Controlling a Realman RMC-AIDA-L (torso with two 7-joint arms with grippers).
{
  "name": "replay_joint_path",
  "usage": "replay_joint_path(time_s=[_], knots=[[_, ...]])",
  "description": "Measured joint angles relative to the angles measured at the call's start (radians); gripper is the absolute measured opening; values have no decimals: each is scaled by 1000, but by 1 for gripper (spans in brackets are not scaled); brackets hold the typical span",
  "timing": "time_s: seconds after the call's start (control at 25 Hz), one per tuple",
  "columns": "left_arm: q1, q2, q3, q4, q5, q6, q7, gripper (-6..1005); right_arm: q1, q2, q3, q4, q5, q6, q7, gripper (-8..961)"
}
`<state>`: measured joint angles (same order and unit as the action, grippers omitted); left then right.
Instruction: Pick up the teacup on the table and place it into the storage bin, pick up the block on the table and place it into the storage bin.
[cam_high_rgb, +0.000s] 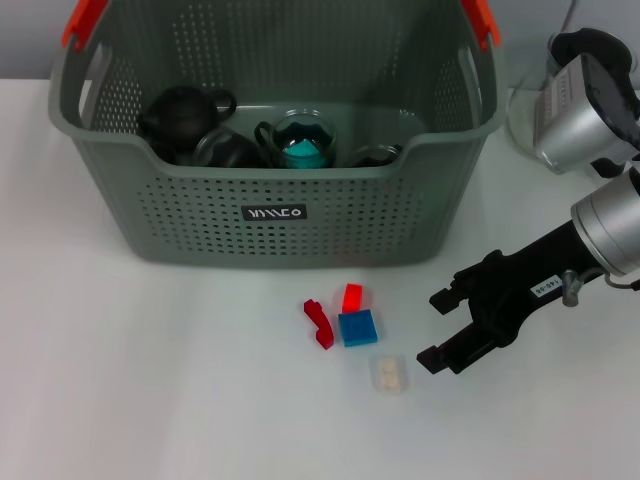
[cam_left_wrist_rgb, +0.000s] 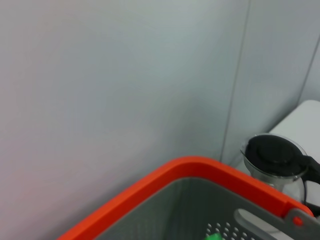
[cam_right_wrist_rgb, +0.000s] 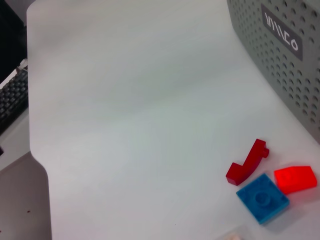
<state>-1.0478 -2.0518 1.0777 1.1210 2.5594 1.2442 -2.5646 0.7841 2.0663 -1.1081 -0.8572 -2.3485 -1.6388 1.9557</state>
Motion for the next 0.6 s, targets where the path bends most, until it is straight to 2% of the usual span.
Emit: replay_joint_path(time_s=[0.12,0.32,0.44,0.6], knots=[[3,-4,2,-10,2,-30,0,117,1,0,0,0,0,2,0,944],[19,-5,0,12,6,-42,-1,227,1,-2,-1,0,0,2,0,944],[56,-11,-1,90,5,-33,-2,458,1,-3,-1,0,0,1,0,943],[135,-31,-3,252,-21,-1,3,544,-2,-3,-2,0,0,2,-5,943]])
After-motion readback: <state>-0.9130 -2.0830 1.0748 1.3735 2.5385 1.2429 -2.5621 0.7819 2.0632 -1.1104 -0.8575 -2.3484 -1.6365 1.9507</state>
